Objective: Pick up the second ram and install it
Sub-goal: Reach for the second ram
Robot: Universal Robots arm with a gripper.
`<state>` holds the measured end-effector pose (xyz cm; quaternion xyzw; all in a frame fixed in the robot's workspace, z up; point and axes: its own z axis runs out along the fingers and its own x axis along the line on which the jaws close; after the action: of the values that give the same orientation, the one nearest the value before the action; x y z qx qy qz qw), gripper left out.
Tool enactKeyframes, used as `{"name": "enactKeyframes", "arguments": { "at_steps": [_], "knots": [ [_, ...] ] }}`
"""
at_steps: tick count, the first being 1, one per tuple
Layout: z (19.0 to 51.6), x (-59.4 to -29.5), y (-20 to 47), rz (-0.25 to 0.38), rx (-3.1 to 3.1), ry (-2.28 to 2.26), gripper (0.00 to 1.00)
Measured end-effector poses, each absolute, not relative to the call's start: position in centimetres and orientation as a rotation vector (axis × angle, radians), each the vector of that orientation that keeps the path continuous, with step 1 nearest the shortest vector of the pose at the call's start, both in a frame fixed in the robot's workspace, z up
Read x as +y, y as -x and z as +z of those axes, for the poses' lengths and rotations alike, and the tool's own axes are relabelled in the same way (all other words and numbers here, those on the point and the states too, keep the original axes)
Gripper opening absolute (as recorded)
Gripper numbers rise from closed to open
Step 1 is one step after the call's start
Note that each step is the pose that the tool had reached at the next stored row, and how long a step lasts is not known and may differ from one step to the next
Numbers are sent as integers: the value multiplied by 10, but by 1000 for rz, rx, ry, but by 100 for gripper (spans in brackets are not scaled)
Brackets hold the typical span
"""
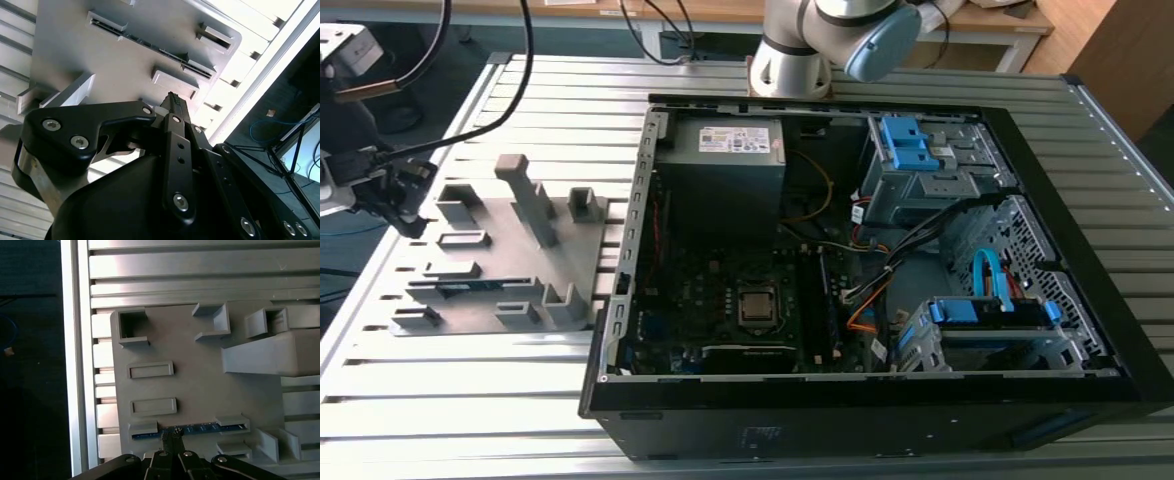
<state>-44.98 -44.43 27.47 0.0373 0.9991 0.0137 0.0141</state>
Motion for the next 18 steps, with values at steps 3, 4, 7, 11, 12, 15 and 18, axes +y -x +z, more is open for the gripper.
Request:
{"name": "enactKeyframes", "arguments": {
  "at_steps": [3,4,7,11,12,15,18],
  "knots": [
    [272,-445,450,42,3111,-116,10],
    [271,-445,450,42,3111,-116,10],
    [269,-449,450,38,3111,-116,10],
    [265,-454,450,27,3111,-115,10],
    [264,-455,449,21,3111,-113,10],
    [261,-455,446,7,3111,-101,10],
    [256,-455,440,5,3113,-87,10]
  ]
}}
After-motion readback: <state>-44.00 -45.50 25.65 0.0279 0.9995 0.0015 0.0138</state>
